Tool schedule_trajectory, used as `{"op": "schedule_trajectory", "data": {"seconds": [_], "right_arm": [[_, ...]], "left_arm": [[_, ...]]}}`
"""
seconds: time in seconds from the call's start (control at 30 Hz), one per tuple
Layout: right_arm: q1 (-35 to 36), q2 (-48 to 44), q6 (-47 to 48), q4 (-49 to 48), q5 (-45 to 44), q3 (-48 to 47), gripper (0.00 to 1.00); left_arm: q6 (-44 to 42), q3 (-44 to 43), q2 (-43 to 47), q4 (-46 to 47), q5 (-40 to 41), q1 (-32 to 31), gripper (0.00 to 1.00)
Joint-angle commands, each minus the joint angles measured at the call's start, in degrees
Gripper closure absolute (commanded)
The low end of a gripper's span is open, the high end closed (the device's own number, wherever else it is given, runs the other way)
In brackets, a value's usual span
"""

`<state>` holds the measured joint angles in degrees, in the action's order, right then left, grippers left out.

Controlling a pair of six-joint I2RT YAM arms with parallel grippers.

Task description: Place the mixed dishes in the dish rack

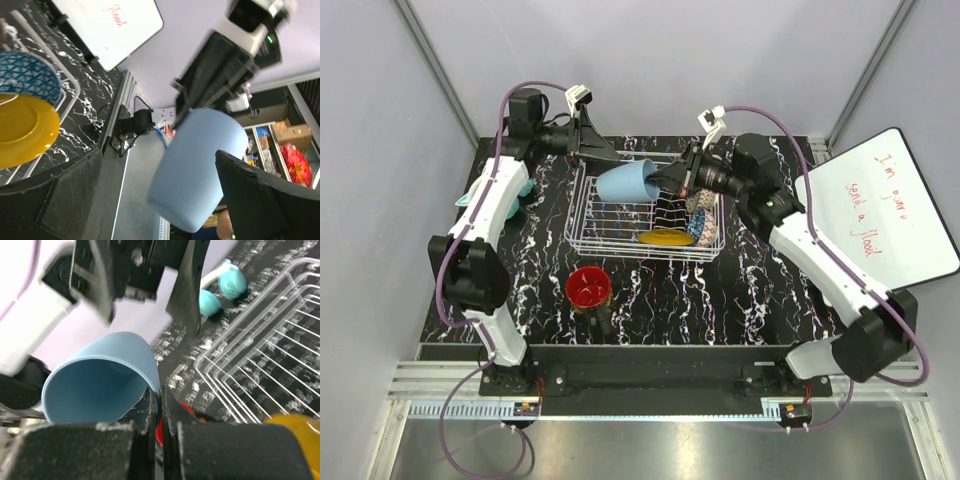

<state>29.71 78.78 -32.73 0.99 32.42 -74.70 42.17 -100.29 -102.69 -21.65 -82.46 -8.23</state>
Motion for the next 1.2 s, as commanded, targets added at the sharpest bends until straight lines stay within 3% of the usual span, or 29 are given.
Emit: {"op": "schedule_trajectory", "data": {"seconds": [0.0, 0.13, 0.33, 0.6, 0.87, 1.07, 1.17], "right_arm": [[-4.0, 5.0, -14.1, -20.5, 10.9, 0.9, 1.0], [-6.2, 9.5, -25.9, -34.9, 13.8, 2.1, 1.0], [-6.3, 17.0, -36.2, -46.7, 15.9, -0.3, 1.0], [-6.2, 21.8, -40.7, -51.6, 14.9, -2.6, 1.0], [-4.5, 24.4, -39.0, -49.2, 15.4, -4.1, 1.0], [-4.0, 24.8, -37.7, -47.3, 15.6, -2.9, 1.0], [-4.0, 25.2, -37.5, -47.0, 15.7, -3.2, 1.0]], "left_arm": [[4.9, -1.4, 3.5, 2.8, -9.1, -0.1, 0.01], [4.5, -1.0, 5.0, 2.7, -10.0, -0.2, 0.01], [4.5, -1.8, 5.8, 2.7, -9.8, -0.9, 0.01], [3.8, -0.8, 6.5, 2.8, -8.7, -2.0, 0.01], [3.2, -1.9, 4.8, 3.5, -6.8, -2.2, 0.02], [4.2, -2.7, 3.9, 4.9, -5.9, -2.1, 0.12], [4.3, -2.4, 3.6, 5.1, -5.3, -2.1, 0.31]]}}
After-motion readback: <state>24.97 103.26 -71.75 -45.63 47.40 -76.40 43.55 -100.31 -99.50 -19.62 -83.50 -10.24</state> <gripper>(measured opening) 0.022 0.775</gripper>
